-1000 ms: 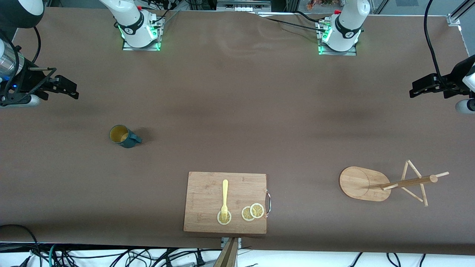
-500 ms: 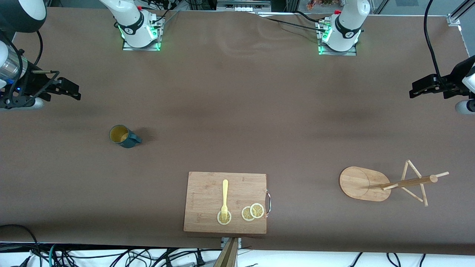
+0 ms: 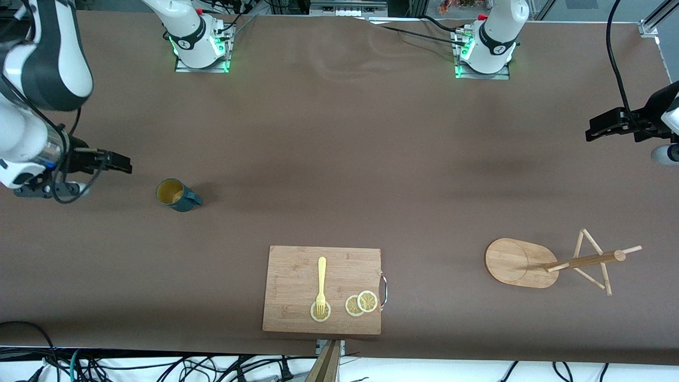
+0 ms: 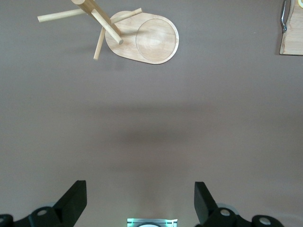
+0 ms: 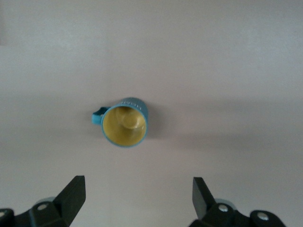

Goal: Pass cup and hang on rack
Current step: 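Lower the right gripper over the teal mug rim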

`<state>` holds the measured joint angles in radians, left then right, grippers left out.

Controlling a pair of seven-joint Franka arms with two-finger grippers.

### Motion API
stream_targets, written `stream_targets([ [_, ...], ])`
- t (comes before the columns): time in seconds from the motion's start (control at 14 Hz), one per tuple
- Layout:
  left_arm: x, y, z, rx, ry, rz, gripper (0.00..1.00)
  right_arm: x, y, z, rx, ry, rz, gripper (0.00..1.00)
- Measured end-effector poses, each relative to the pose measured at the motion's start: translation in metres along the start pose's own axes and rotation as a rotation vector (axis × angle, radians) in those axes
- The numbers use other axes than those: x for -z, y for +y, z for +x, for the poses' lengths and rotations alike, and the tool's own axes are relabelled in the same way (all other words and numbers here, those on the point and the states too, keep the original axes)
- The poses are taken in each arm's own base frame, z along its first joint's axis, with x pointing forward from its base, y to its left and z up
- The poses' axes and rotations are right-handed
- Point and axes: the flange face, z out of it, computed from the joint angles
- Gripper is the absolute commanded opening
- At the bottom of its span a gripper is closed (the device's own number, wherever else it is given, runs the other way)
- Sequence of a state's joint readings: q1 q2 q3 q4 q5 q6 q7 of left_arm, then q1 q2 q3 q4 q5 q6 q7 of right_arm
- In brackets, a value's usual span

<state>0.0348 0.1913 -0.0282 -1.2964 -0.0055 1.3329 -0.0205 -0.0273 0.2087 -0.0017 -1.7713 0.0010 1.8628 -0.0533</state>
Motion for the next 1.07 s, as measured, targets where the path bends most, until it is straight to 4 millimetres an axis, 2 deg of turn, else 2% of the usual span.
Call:
stream_targets([
  [0.21,0.0,0.0,0.0,0.0,0.0,0.0,1.0,-0.048,0.001,0.006,-0.001,0.031,-0.002,1.0],
  [0.43,0.0,0.0,0.0,0.0,-0.001,0.0,1.0,-0.116,0.0,-0.007,-0.002,0.117,-0.007,1.0],
  [0.5,0.0,0.0,0.0,0.0,-0.001,0.0,1.0,-0.132,0.0,-0.014,-0.002,0.129,-0.007,1.0],
  [0.64,0.0,0.0,0.0,0.0,-0.001,0.0,1.0,-0.144,0.0,-0.019,-0.002,0.133,-0.007,1.0],
  [0.79,0.0,0.0,0.0,0.001,-0.001,0.0,1.0,-0.148,0.0,-0.018,-0.002,0.148,-0.008,1.0],
  [0.93,0.0,0.0,0.0,0.001,-0.001,0.0,1.0,-0.16,0.0,-0.016,-0.002,0.142,-0.008,1.0],
  [1.0,0.0,0.0,0.0,0.001,0.0,0.0,1.0,-0.167,0.0,-0.015,-0.001,0.136,-0.008,0.98],
  [1.07,0.0,0.0,0.0,0.001,0.0,0.0,1.0,-0.172,0.0,-0.015,-0.001,0.13,-0.007,0.89],
])
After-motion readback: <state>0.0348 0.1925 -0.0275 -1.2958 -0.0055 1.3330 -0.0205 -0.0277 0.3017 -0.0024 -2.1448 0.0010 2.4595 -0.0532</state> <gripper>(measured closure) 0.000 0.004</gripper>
